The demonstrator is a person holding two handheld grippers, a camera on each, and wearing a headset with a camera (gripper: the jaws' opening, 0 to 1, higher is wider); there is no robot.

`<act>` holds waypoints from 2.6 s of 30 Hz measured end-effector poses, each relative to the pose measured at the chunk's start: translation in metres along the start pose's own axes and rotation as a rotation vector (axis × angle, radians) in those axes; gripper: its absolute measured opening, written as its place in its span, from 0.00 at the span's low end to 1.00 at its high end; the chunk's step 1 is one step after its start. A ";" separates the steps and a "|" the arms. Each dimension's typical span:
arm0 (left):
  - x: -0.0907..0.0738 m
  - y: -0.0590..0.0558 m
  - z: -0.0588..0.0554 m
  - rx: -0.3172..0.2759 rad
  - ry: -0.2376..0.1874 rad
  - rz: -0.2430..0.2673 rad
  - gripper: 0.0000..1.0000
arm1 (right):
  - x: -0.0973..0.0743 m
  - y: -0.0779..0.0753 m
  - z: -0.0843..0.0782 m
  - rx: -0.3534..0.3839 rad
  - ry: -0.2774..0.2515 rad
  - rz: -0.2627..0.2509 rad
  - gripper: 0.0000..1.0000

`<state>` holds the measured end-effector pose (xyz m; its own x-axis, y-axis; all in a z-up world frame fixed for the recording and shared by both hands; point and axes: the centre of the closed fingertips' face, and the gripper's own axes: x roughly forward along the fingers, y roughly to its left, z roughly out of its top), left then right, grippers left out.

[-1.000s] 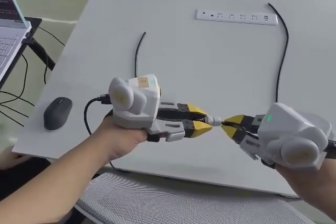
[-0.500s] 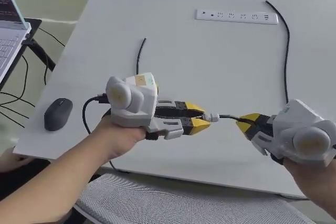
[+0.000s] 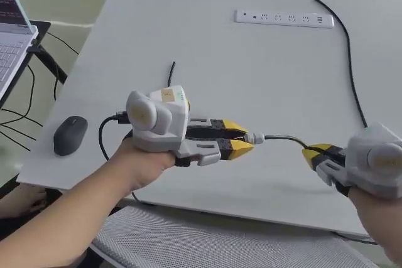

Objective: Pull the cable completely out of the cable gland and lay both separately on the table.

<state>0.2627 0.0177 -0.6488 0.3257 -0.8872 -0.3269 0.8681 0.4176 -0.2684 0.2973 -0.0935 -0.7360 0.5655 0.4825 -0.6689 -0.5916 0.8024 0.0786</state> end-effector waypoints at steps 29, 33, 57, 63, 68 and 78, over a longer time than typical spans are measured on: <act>0.000 0.003 -0.001 0.022 0.005 0.039 0.15 | 0.001 0.004 -0.017 0.128 0.004 -0.027 0.00; 0.000 0.006 -0.001 0.020 0.004 0.048 0.15 | -0.001 0.006 -0.017 0.081 0.006 -0.025 0.00; -0.007 0.002 -0.003 0.015 0.015 0.042 0.15 | -0.028 0.037 0.025 -0.286 -0.071 0.004 0.19; -0.009 0.001 -0.005 0.011 0.023 0.041 0.15 | -0.030 0.067 0.047 -0.466 -0.102 0.051 0.24; -0.009 -0.002 -0.006 0.014 0.032 0.031 0.15 | -0.026 0.090 0.055 -0.599 -0.104 0.108 0.22; -0.008 -0.005 -0.009 0.010 0.042 0.015 0.15 | -0.022 0.103 0.063 -0.741 -0.119 0.139 0.11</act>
<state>0.2526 0.0250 -0.6528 0.3228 -0.8717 -0.3686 0.8672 0.4284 -0.2538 0.2598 0.0008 -0.6667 0.4907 0.6302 -0.6017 -0.8692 0.3058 -0.3885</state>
